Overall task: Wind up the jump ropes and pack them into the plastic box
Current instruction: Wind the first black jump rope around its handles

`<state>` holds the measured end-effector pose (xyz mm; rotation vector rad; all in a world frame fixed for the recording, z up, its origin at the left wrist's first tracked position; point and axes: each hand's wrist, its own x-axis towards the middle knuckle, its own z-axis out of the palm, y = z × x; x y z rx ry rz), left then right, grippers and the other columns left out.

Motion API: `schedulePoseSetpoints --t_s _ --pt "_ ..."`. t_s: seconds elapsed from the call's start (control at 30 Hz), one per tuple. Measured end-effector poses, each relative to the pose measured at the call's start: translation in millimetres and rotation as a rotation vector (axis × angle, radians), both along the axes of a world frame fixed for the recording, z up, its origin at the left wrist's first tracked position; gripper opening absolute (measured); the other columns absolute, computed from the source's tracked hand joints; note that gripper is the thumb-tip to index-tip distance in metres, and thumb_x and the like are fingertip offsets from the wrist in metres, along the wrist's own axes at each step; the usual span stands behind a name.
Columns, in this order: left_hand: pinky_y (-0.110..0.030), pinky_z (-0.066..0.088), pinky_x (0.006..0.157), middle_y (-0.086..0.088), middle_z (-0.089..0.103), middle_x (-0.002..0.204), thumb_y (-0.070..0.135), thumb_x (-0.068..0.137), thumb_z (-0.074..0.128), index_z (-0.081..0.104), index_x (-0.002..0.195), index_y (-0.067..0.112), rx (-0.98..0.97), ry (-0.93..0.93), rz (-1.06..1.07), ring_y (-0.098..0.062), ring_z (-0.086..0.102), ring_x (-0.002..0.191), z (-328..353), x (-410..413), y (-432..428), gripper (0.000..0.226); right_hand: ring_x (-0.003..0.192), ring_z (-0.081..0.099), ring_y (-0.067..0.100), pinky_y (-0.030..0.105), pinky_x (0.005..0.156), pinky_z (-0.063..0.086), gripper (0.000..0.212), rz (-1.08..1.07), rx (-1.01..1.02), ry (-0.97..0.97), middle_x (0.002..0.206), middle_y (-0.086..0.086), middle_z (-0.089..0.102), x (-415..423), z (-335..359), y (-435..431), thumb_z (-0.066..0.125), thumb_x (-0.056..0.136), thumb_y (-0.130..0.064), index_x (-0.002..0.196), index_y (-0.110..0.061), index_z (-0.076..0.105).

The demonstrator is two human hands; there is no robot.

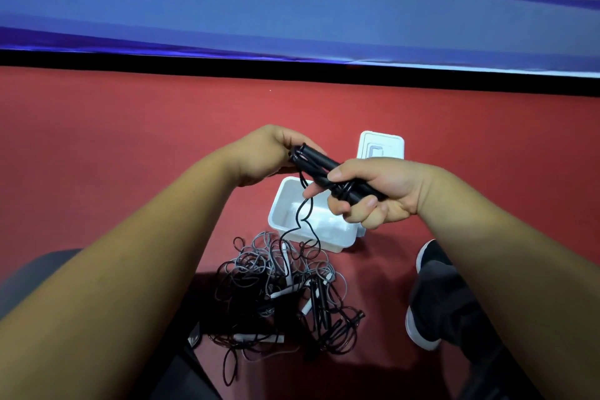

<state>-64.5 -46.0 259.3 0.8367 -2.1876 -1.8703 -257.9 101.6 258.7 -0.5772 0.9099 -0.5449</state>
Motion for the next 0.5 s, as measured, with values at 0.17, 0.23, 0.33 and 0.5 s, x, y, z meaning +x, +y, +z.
schedulePoseSetpoints --t_s 0.17,0.23,0.33,0.5 --pt "-0.014 0.051 0.069 -0.009 0.075 0.098 -0.018 0.096 0.052 0.076 0.115 0.004 -0.003 0.010 -0.038 -0.007 0.069 0.078 11 0 -1 0.038 0.047 0.031 0.004 0.015 0.039 0.023 0.044 0.073 0.025 0.023 0.082 0.007 0.051 3 -7 0 0.058 0.098 -0.025 0.141 -0.021 0.062" --pt "-0.015 0.051 0.080 -0.007 0.076 0.105 -0.015 0.096 0.055 0.078 0.112 0.012 -0.043 0.016 -0.064 -0.009 0.068 0.093 12 0 -3 0.039 0.047 0.030 0.005 0.016 0.039 0.022 0.041 0.066 0.032 0.082 0.081 0.008 0.052 4 -8 0 0.062 0.095 -0.025 0.135 -0.016 0.061" --pt "-0.016 0.050 0.087 -0.001 0.076 0.103 -0.015 0.096 0.058 0.077 0.113 0.015 -0.098 0.027 -0.079 -0.007 0.067 0.099 17 -2 -1 0.039 0.047 0.028 0.007 0.017 0.041 0.018 0.028 0.029 0.037 0.156 0.080 0.009 0.054 7 -7 0 0.066 0.093 -0.024 0.118 -0.014 0.061" --pt "-0.021 0.053 0.091 -0.001 0.072 0.099 -0.016 0.095 0.057 0.075 0.119 0.010 -0.184 0.032 -0.135 -0.008 0.066 0.095 25 -6 5 0.040 0.053 0.026 0.009 0.017 0.042 0.016 0.009 -0.034 0.041 0.322 0.083 0.009 0.058 11 -11 -2 0.063 0.102 -0.019 0.101 -0.015 0.054"
